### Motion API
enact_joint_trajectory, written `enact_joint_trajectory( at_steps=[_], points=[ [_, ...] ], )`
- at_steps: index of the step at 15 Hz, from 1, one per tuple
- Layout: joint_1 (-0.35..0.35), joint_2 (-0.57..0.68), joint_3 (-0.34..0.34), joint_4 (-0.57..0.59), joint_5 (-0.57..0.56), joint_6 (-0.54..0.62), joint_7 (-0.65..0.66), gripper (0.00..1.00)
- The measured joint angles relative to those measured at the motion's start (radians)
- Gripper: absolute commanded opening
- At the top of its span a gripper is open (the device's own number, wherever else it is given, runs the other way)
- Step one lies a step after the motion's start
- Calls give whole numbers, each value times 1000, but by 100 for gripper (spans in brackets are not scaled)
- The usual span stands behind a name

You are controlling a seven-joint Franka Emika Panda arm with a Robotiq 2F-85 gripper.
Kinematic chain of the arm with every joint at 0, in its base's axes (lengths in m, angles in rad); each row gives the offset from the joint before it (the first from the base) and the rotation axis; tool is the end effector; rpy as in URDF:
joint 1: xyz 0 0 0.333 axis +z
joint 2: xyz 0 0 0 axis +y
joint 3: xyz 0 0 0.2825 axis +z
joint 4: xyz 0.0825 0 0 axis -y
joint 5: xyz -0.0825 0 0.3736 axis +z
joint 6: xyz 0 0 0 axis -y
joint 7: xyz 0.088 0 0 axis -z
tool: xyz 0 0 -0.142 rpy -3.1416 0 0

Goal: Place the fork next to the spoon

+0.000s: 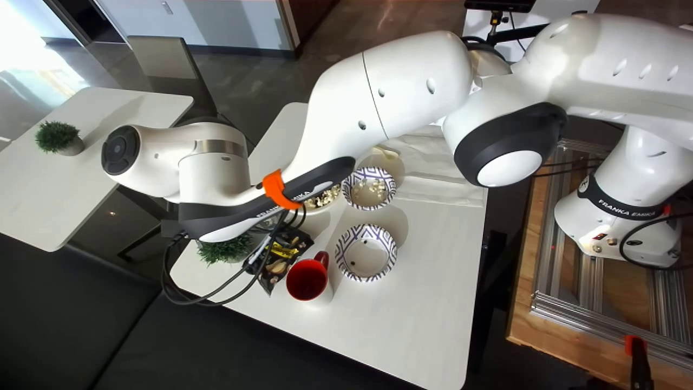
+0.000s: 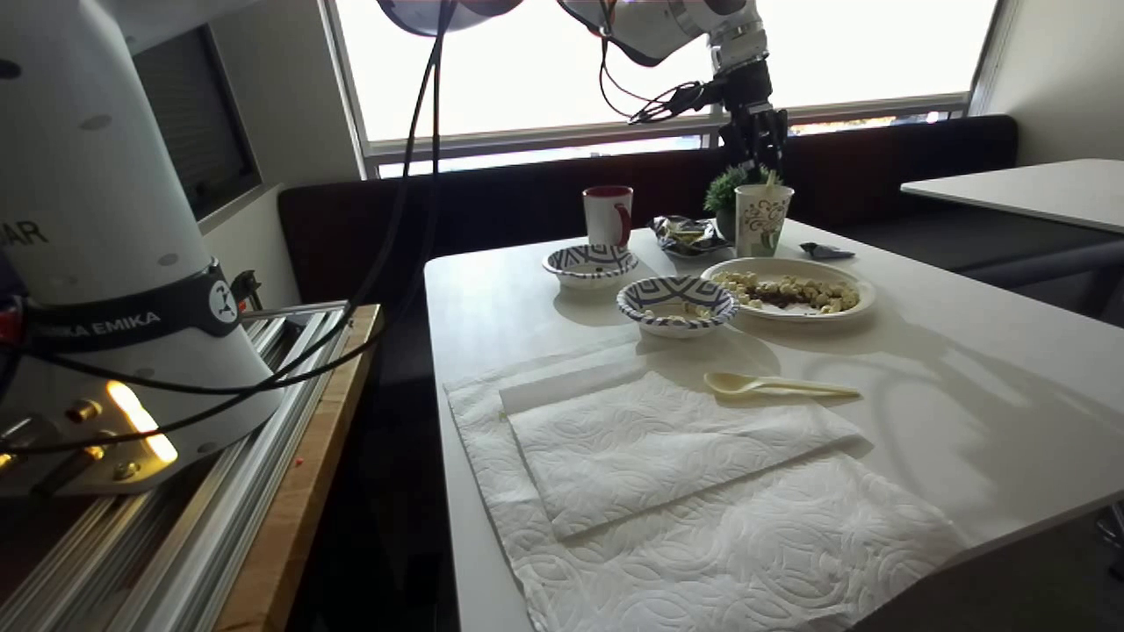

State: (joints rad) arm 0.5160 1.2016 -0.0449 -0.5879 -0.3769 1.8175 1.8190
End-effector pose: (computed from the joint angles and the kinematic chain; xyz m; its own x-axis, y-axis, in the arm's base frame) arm 0.6981 0.3274 0.2281 0.2883 -0.8773 0.3838 -0.9301 -0.3518 -0.1053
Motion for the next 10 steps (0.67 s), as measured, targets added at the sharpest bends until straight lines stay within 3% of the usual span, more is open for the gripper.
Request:
enact_joint_trajectory(
  at_steps=[1,2,4,6,7,8,10],
  points=[
    [0,0,0,1,0,0,0,35],
    [-1,0,0,3,0,0,0,35],
    [-3,0,0,3,0,0,0,20],
    [-4,0,0,3,0,0,0,18],
    [-5,0,0,3,0,0,0,11],
    [-6,0,0,3,0,0,0,12],
    [-6,0,0,3,0,0,0,4]
  ],
)
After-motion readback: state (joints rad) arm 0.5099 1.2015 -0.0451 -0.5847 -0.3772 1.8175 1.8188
